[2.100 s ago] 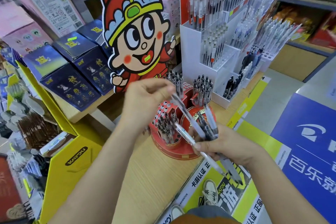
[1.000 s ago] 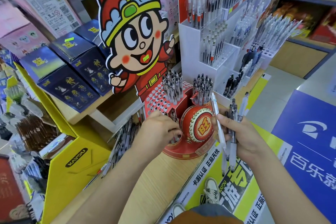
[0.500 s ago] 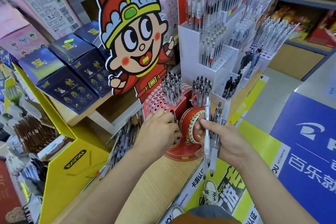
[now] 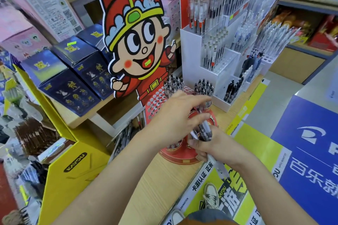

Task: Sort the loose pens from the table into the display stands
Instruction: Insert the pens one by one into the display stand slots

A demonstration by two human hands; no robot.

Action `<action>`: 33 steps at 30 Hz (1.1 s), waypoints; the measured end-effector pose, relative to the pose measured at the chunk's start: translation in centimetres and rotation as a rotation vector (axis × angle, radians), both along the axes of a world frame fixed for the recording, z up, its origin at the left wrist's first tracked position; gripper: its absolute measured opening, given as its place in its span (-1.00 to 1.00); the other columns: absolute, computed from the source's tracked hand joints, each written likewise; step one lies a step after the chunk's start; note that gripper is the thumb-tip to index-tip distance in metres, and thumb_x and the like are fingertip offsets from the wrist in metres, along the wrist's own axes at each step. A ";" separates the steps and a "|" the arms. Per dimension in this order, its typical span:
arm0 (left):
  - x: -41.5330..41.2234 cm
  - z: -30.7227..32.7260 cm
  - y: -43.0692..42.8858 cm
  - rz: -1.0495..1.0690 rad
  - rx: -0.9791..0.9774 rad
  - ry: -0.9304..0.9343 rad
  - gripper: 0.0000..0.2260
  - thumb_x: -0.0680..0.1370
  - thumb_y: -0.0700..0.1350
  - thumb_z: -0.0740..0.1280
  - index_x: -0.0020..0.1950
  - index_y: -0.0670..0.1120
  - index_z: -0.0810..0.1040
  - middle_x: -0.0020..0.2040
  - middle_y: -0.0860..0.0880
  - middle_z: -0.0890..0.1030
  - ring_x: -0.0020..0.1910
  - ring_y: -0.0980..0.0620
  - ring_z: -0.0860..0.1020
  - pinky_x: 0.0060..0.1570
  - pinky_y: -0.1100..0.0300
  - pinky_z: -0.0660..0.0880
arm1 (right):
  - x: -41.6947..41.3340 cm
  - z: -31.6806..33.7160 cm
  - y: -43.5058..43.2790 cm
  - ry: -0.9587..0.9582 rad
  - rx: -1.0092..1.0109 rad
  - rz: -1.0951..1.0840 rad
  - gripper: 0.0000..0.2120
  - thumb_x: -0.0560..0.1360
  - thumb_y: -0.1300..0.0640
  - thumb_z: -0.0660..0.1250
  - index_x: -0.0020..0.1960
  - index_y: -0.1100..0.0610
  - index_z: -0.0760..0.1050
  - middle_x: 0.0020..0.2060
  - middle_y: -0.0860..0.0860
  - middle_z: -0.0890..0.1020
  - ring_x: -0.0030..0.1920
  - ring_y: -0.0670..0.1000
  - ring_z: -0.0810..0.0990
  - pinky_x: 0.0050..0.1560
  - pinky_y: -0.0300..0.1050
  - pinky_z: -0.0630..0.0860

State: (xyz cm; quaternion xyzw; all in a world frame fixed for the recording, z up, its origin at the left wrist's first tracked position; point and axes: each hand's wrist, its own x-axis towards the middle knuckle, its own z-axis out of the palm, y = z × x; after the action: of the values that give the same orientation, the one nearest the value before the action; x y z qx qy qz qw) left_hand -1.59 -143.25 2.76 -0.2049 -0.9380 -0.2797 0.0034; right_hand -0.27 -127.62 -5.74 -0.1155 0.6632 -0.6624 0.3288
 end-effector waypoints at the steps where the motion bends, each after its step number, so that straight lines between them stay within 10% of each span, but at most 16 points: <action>1: -0.2 -0.1 0.1 -0.004 0.005 -0.025 -0.74 0.54 0.00 0.38 0.22 0.05 0.60 0.04 0.13 0.64 0.05 0.14 0.43 0.03 0.28 0.33 | 0.0 0.0 -0.1 0.003 0.005 0.015 -0.80 0.53 0.16 0.38 -0.22 0.14 0.43 -0.47 0.10 0.39 -0.45 0.06 0.34 -0.32 0.00 0.35; 5: -0.6 -0.2 -0.3 0.114 0.255 -0.123 -0.95 0.43 -0.10 0.51 -0.14 -0.01 0.70 -0.22 0.13 0.67 -0.18 0.22 0.58 -0.07 0.22 0.50 | -0.2 0.3 -0.2 0.022 0.051 0.014 -0.76 0.54 0.24 0.36 -0.27 0.09 0.42 -0.50 0.09 0.39 -0.48 0.06 0.33 -0.33 0.02 0.33; 11: -0.3 0.7 -0.3 0.227 0.571 -0.047 -0.93 0.47 -0.24 0.45 -0.13 -0.07 0.65 -0.32 0.02 0.62 -0.30 0.04 0.61 -0.22 0.16 0.59 | -0.5 1.0 0.5 0.089 0.189 0.058 -0.89 0.54 0.22 0.38 -0.11 0.23 0.48 -0.51 0.04 0.47 -0.46 0.04 0.41 -0.31 -0.03 0.42; 15: -0.1 0.5 -1.0 0.123 0.251 0.000 -0.81 0.46 -0.01 0.46 0.05 0.03 0.63 -0.20 0.07 0.57 -0.21 0.13 0.51 -0.18 0.25 0.47 | -0.1 0.4 0.8 0.099 0.227 0.008 -0.88 0.55 0.21 0.37 -0.14 0.20 0.48 -0.52 0.10 0.47 -0.47 0.05 0.41 -0.29 -0.03 0.44; 19: 2.1 -1.0 -0.8 0.343 0.500 0.077 -0.92 0.51 -0.09 0.42 -0.16 -0.01 0.56 -0.32 0.07 0.51 -0.33 0.15 0.44 -0.30 0.28 0.38 | -0.8 0.4 -0.3 -0.186 -0.212 -0.369 -0.85 0.45 0.18 0.45 -0.13 0.18 0.47 -0.49 0.06 0.39 -0.50 0.00 0.35 -0.48 -0.16 0.34; 23: 6.0 -3.7 0.3 0.415 0.658 -0.302 -0.93 0.53 -0.10 0.38 -0.13 0.05 0.56 -0.26 0.11 0.58 -0.28 0.17 0.51 -0.26 0.26 0.45 | -2.3 1.8 -0.8 -0.522 -0.791 -0.735 -0.89 0.44 0.13 0.33 -0.16 0.07 0.39 -0.49 -0.08 0.33 -0.52 -0.11 0.33 -0.51 -0.29 0.34; 30: 6.4 -5.0 0.6 0.439 0.478 -0.358 -0.80 0.48 0.09 0.38 0.07 0.08 0.63 -0.14 0.17 0.63 -0.19 0.27 0.54 -0.17 0.38 0.46 | -2.2 2.4 -1.2 -0.569 -0.878 -0.765 -0.93 0.57 0.13 0.24 -0.07 0.08 0.38 -0.50 -0.09 0.36 -0.51 -0.12 0.35 -0.46 -0.29 0.32; 33: 6.8 -4.7 0.6 0.338 0.562 -0.581 -0.90 0.57 -0.14 0.34 -0.04 -0.01 0.65 -0.34 0.12 0.63 -0.35 0.16 0.55 -0.27 0.26 0.49 | -2.0 2.8 -1.4 -0.551 -0.882 -0.737 -0.94 0.54 0.12 0.26 -0.05 0.09 0.39 -0.49 -0.10 0.36 -0.50 -0.13 0.35 -0.46 -0.31 0.32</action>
State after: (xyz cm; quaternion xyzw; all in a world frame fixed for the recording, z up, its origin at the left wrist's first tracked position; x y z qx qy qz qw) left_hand 5.18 -142.68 -1.93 0.0476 -0.8078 -0.5656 -0.1593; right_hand -2.22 -129.00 -2.95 0.1706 0.2154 -0.9482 0.1594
